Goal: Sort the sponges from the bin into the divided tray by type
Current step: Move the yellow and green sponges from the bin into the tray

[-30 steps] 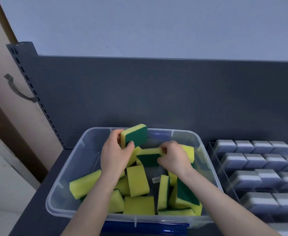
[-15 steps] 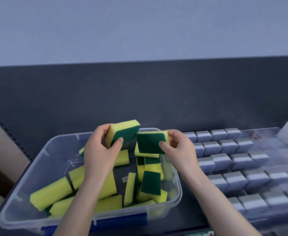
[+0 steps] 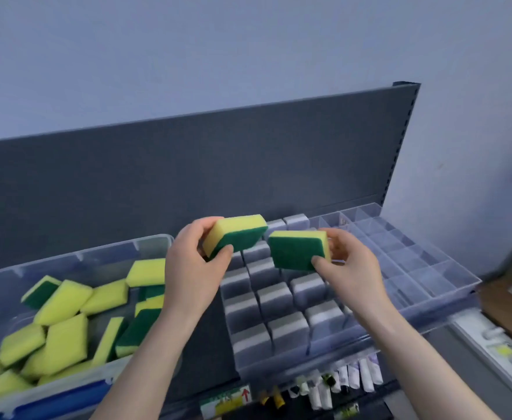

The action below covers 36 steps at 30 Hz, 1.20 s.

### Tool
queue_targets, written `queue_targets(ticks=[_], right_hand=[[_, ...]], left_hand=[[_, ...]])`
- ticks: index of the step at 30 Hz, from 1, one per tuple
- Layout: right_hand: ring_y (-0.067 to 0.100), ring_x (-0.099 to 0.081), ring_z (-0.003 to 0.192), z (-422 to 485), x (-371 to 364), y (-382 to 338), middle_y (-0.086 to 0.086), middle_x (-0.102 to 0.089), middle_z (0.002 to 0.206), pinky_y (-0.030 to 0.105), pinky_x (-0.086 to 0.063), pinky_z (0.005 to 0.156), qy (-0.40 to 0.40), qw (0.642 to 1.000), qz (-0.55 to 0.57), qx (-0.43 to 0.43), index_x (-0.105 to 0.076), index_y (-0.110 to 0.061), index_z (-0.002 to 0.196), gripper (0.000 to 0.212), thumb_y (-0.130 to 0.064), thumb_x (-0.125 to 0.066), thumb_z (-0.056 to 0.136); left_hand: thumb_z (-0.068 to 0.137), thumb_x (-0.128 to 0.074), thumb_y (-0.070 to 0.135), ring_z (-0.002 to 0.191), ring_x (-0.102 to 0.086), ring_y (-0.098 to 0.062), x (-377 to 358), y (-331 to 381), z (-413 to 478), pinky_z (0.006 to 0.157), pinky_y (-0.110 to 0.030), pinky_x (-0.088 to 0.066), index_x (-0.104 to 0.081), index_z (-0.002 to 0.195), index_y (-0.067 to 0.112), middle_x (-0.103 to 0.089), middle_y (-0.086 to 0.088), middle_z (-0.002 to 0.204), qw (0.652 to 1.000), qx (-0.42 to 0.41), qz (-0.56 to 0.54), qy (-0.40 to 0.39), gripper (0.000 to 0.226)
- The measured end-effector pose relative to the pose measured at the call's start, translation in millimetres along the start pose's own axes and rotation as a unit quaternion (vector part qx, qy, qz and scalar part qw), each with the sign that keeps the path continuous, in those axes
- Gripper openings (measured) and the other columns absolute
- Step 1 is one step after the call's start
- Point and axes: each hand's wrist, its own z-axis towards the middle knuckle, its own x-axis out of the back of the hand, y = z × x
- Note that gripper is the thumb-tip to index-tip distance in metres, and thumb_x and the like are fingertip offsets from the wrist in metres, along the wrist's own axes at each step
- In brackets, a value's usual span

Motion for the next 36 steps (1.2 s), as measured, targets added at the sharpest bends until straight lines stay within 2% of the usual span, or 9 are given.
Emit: queue_targets(ticks=[2,6,8,13,19,24,33,36], right_hand=[[0.003,-0.062,0.080,3.6,33.0,12.3,-0.011,-0.067,0.086,0.014,-0.046,0.071,0.012,1.000,0.000,-0.008,-0.061,-0.030,0.105,0.040,-0.004,-0.068,0.075],[0.009,-0.063,0.082,14.6,88.1,37.3,-0.008,-0.068,0.088,0.020,-0.047,0.073,0.029,0.999,-0.001,-0.017,-0.062,-0.024,0.110,0.040,-0.006,-0.069,0.075],[0.010,-0.063,0.081,21.8,109.1,47.5,-0.009,-0.067,0.086,0.021,-0.048,0.071,0.022,1.000,0.000,-0.020,-0.063,-0.026,0.108,0.039,-0.005,-0.069,0.075],[0.011,-0.063,0.086,41.2,135.1,67.6,-0.007,-0.067,0.092,0.019,-0.048,0.069,-0.009,0.999,-0.029,-0.021,-0.061,-0.027,0.111,0.038,-0.008,-0.067,0.078],[0.011,-0.062,0.090,73.0,139.0,89.5,-0.007,-0.067,0.097,0.026,-0.051,0.079,-0.017,0.998,-0.064,-0.012,-0.061,-0.022,0.116,0.034,-0.017,-0.067,0.083],[0.012,-0.062,0.090,106.9,135.8,101.9,-0.007,-0.067,0.096,0.028,-0.050,0.082,-0.026,0.995,-0.089,-0.022,-0.061,-0.022,0.113,0.032,-0.014,-0.068,0.082],[0.005,-0.061,0.083,192.0,117.2,108.8,-0.016,-0.065,0.085,0.024,-0.049,0.075,-0.040,0.992,-0.122,-0.011,-0.062,-0.029,0.096,0.022,-0.015,-0.070,0.080],[0.008,-0.061,0.082,215.1,105.1,119.2,-0.014,-0.064,0.085,0.024,-0.050,0.073,-0.038,0.989,-0.145,-0.008,-0.061,-0.028,0.094,0.024,-0.013,-0.071,0.078]], left_hand=[[0.077,-0.073,0.009,0.094,-0.059,-0.005,-23.0,17.9,-3.2,0.079,-0.025,-0.052,-0.060,0.106,0.034,-0.063,0.015,0.103,1.000,-0.010,0.003,-0.022,0.040],[0.076,-0.072,0.008,0.092,-0.060,-0.006,-64.6,45.7,0.8,0.082,-0.036,-0.054,-0.060,0.104,0.034,-0.063,0.014,0.101,0.998,-0.029,0.011,-0.061,0.040],[0.076,-0.072,0.009,0.093,-0.061,-0.008,-81.8,55.5,3.7,0.083,-0.040,-0.054,-0.060,0.103,0.035,-0.064,0.015,0.100,0.997,-0.030,0.013,-0.063,0.039],[0.078,-0.071,0.011,0.096,-0.060,-0.009,-113.1,68.6,7.0,0.083,-0.041,-0.054,-0.061,0.106,0.028,-0.064,0.013,0.101,0.996,-0.033,0.034,-0.079,0.034],[0.079,-0.072,0.016,0.091,-0.061,-0.008,-138.7,60.9,26.3,0.081,-0.038,-0.055,-0.061,0.104,0.031,-0.065,0.014,0.098,0.995,-0.013,0.058,-0.082,0.031],[0.078,-0.073,0.019,0.091,-0.060,-0.007,-166.7,48.0,56.5,0.081,-0.037,-0.054,-0.060,0.105,0.033,-0.063,0.016,0.099,0.992,-0.026,0.078,-0.096,0.033],[0.081,-0.071,0.027,0.091,-0.056,-0.009,-219.6,31.3,122.6,0.078,-0.028,-0.048,-0.061,0.107,0.029,-0.061,0.016,0.099,0.977,-0.057,0.144,-0.149,0.028],[0.081,-0.071,0.029,0.092,-0.056,-0.009,-236.7,22.9,136.5,0.078,-0.027,-0.047,-0.061,0.109,0.028,-0.061,0.014,0.101,0.967,-0.073,0.169,-0.175,0.031]])
